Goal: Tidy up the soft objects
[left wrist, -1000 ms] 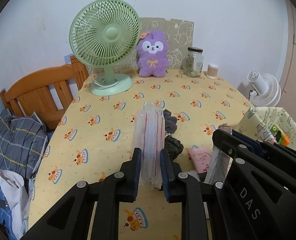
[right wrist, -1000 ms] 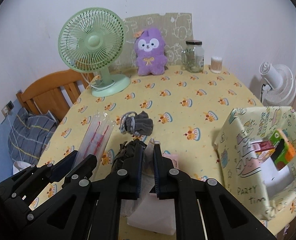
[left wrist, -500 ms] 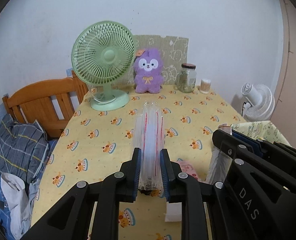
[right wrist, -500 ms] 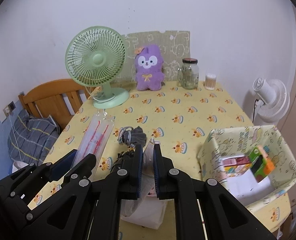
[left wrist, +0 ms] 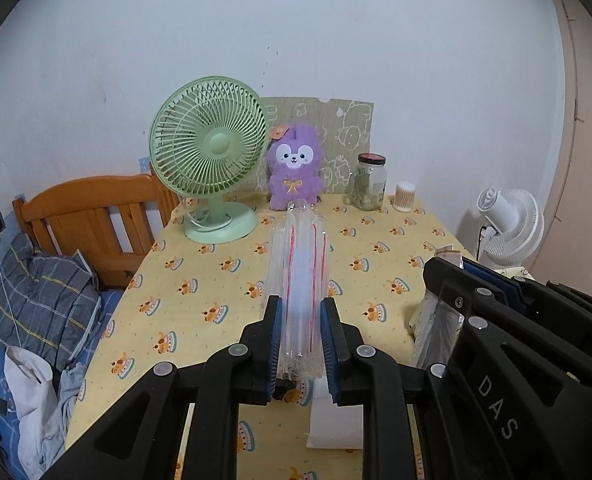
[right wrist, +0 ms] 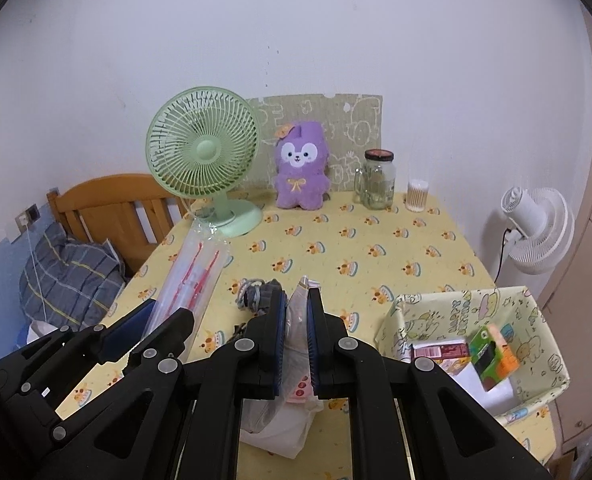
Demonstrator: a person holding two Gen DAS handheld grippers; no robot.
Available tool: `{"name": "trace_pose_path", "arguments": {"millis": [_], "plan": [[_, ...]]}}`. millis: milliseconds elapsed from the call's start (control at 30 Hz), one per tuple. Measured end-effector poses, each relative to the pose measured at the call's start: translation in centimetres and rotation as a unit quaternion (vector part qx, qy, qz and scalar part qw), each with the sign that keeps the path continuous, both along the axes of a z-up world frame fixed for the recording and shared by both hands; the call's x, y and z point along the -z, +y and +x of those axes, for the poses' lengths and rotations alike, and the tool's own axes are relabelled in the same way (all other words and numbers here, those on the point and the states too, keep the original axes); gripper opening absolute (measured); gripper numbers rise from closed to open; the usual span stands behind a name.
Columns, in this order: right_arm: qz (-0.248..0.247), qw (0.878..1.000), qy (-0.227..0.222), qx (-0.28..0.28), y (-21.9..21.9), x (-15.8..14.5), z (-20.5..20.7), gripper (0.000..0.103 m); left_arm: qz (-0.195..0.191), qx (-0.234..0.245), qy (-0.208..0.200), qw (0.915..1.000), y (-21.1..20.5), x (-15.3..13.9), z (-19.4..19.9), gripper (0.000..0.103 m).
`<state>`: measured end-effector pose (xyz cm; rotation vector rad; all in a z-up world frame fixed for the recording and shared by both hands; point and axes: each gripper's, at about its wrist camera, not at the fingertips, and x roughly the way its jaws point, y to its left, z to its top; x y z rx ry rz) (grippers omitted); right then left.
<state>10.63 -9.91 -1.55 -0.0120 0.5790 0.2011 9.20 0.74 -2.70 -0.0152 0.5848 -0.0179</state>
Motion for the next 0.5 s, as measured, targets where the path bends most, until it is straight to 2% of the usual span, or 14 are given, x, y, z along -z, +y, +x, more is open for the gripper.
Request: {"name": "trace_pose_path", "arguments": {"millis": [500], "plan": [[0.003,1.0,-0.017,0.011,-3.1,-1.4,-0.9,0.013,-0.002,0.017,-0.012,0.9998,-3.6,-0.9,-0.3,0.018]]}}
